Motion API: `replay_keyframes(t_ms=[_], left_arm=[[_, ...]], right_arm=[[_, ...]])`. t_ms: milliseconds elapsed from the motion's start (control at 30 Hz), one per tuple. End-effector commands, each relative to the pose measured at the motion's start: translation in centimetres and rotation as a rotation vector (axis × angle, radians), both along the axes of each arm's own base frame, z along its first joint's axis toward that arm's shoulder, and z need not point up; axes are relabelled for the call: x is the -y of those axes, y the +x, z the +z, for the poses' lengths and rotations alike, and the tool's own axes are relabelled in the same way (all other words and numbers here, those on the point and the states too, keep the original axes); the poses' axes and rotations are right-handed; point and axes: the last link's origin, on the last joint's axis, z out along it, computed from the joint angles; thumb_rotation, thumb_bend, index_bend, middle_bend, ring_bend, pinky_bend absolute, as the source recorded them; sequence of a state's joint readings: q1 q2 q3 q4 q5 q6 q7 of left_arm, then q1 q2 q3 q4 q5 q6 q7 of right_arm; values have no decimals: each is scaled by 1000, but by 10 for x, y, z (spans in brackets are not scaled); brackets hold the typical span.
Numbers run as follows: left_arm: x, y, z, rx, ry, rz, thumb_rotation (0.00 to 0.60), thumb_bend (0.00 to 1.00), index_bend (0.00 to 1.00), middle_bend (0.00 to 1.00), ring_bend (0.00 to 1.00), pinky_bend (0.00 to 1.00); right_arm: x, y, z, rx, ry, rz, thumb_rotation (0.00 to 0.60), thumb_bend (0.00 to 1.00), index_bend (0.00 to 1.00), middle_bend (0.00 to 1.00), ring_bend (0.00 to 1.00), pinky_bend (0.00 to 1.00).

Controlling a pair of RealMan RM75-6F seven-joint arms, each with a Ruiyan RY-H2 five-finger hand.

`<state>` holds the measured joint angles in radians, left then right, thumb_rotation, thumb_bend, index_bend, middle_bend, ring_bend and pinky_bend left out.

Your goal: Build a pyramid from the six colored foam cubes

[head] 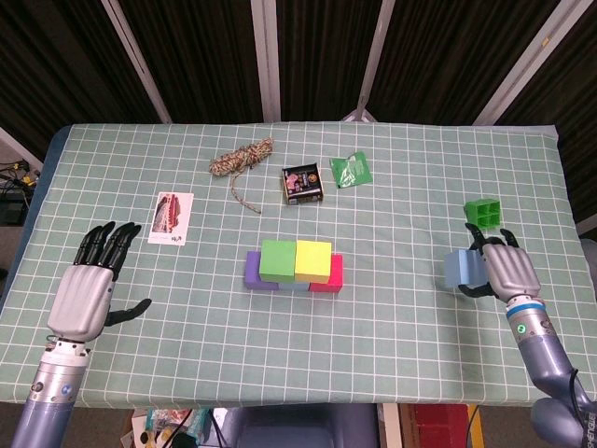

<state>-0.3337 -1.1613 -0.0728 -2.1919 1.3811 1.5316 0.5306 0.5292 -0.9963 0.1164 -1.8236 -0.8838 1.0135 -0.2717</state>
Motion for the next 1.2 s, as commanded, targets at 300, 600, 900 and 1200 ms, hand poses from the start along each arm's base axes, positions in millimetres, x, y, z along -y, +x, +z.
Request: replay_keyframes(t_ms=[300,600,900,1200], left_arm=[[2,-1,-3,0,-23,1,600,102,0,64,0,0],[4,-2,-3,2,-37,0,600,102,0,64,0,0],[7,-3,-3,-1,-51,-1,600,102,0,64,0,0],[8,-2,-3,-6,-53,-6,600,102,0,64,0,0]], right_arm=[[-45,7,-24,19,78,-25,600,246,0,398,237,0],[-55,16,-46,48,97,-38,600,245,0,398,237,0],[-57,10,-61,63,74,-72,600,244,0,397,223,0],[-58,6,-63,41,91,-76,600,244,0,114,69,0]])
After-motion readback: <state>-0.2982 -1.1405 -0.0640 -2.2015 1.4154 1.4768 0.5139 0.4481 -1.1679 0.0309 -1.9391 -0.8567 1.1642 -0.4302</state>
